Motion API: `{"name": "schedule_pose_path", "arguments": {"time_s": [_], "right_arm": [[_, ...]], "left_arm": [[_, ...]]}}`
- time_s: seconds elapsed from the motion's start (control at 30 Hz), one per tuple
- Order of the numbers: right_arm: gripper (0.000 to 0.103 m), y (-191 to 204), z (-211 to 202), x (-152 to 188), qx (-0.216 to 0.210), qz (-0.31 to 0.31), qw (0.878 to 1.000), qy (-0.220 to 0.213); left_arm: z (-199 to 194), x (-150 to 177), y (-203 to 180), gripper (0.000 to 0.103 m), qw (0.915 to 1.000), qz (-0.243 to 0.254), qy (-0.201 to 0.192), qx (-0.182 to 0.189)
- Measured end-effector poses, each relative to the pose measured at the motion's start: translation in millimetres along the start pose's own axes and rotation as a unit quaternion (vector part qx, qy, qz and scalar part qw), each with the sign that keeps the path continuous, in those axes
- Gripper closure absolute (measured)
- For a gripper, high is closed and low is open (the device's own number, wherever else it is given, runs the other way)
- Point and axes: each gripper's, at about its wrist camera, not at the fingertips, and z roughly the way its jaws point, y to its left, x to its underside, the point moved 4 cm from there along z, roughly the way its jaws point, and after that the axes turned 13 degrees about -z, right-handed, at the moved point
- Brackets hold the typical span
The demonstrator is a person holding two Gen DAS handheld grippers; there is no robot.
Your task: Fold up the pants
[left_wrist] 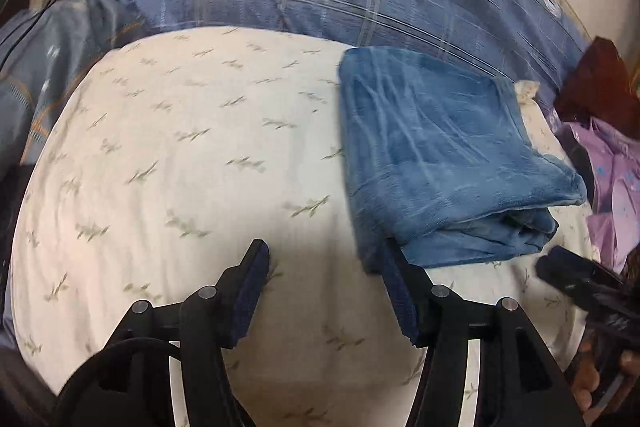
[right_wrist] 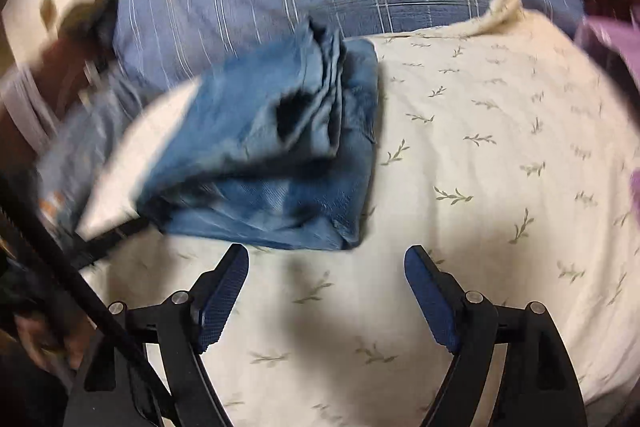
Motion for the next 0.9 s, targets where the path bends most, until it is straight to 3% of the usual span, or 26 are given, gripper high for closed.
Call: {"name": "schedule_pose_path", "arguments": {"time_s": [0.1, 0.13, 0.17, 0.2, 0.27, 0.3, 0.33, 0.4, 0.5, 0.57, 0.63, 0.77, 0.83, 0.9], "right_arm": [[0.024, 6, 11, -11, 0.034, -0.031, 0.999, -0.006], [0.037, 6, 13, -16, 0.04, -0.035, 0.998, -0.016], [0.045, 6, 14, -18, 0.038, -0.036, 0.998, -0.021], [0.058, 7, 18, -20, 0.019, -0.032, 0.999, -0.02], [0.063, 9, 17, -18, 0.028, -0.03, 0.999, -0.02], [0.078, 11, 13, -16, 0.042, -0.039, 0.998, -0.02], [0.078, 10, 10, -16, 0.047, -0.041, 0.998, -0.018], [0.079, 4, 2, -14, 0.018, -0.015, 0.999, -0.023], [0.075, -10, -1, -1, -0.024, 0.047, 0.998, -0.016], [0.072, -18, -4, 10, -0.056, 0.094, 0.994, -0.021], [0.046, -20, -6, 16, -0.064, 0.111, 0.992, -0.022], [0.039, -11, -9, 13, -0.045, 0.089, 0.995, -0.024], [0.03, -9, -13, 12, -0.034, 0.085, 0.995, -0.027], [0.029, -9, -14, 12, -0.035, 0.09, 0.995, -0.027]], "left_arm": [[21, -9, -13, 0.047, 0.9995, 0.024, 0.007, -0.019], [24, -11, -16, 0.051, 0.9992, 0.033, 0.004, -0.023], [24, -11, -19, 0.072, 0.9994, 0.031, 0.012, -0.006], [24, -9, -21, 0.084, 0.9993, 0.03, 0.02, 0.01], [15, -3, -20, 0.096, 0.9994, 0.029, 0.013, 0.017], [10, 1, -17, 0.097, 0.9992, 0.035, 0.005, 0.018], [5, 7, -13, 0.102, 0.9991, 0.036, 0.002, 0.021], [0, 18, -4, 0.102, 0.999, 0.016, 0.019, 0.036], [-4, 28, -1, 0.089, 0.9985, -0.011, 0.032, 0.044], [-6, 34, -6, 0.069, 0.9987, 0.005, 0.026, 0.044], [-8, 39, -15, 0.06, 0.9989, 0.04, 0.008, 0.023], [-11, 44, -19, 0.056, 0.9984, 0.055, 0.003, 0.007], [-15, 45, -19, 0.054, 0.9988, 0.049, 0.004, 0.0], [-20, 44, -18, 0.051, 0.9989, 0.045, -0.002, -0.01]]}}
